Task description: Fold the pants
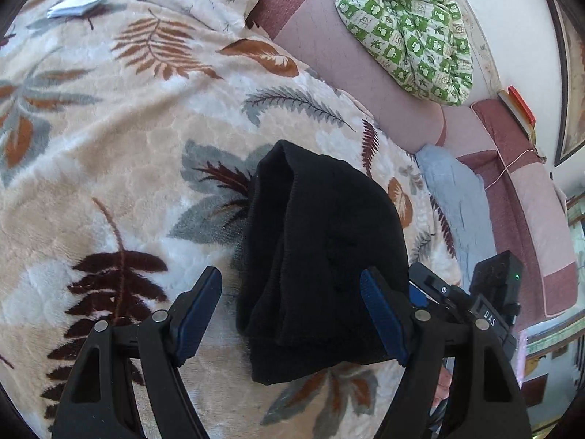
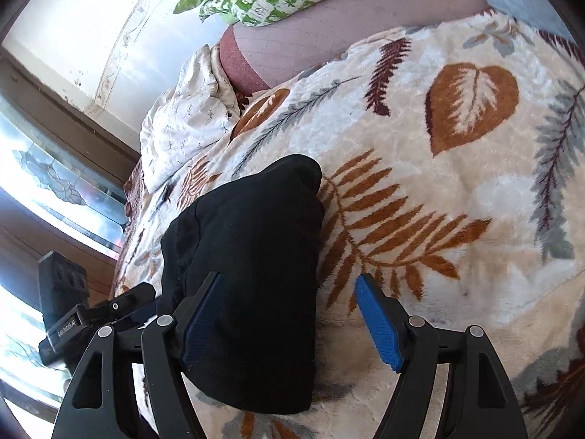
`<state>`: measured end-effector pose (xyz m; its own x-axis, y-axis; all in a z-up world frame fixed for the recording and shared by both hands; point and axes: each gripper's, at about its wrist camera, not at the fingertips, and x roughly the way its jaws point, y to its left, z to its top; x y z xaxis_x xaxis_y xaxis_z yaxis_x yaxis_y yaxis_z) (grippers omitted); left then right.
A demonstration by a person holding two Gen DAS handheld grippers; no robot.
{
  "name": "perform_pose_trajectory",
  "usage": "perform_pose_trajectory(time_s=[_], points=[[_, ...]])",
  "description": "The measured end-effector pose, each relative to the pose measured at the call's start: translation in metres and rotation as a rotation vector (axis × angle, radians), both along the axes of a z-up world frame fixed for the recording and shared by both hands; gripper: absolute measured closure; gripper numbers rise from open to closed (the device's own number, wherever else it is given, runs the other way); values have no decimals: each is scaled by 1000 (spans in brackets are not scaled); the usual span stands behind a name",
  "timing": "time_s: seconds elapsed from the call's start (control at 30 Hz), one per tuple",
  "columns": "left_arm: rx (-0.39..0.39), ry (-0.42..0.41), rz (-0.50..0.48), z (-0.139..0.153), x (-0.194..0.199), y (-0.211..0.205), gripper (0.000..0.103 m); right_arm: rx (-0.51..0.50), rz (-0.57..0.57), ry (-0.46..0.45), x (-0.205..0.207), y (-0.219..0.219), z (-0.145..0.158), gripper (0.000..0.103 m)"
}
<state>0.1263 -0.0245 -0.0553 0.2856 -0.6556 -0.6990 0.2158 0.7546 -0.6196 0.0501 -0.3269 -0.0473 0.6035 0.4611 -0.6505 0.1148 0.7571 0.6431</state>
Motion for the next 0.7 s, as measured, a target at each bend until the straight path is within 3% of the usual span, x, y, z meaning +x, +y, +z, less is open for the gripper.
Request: perform_pose_trajectory(time_s=[0.2, 0.37, 0.5, 0.7], points=[[-36, 54, -65, -20, 5, -19, 26, 161, -39, 32, 13, -11, -21, 18], [-63, 76, -91, -29, 6, -31, 24, 184, -18, 11, 20, -7, -18, 17], [-18, 45, -127, -28, 5, -43, 23, 180, 41, -8, 24, 2, -11, 17], [24, 10, -122, -24, 2, -52, 27, 186, 80, 53, 44, 20, -32, 21]])
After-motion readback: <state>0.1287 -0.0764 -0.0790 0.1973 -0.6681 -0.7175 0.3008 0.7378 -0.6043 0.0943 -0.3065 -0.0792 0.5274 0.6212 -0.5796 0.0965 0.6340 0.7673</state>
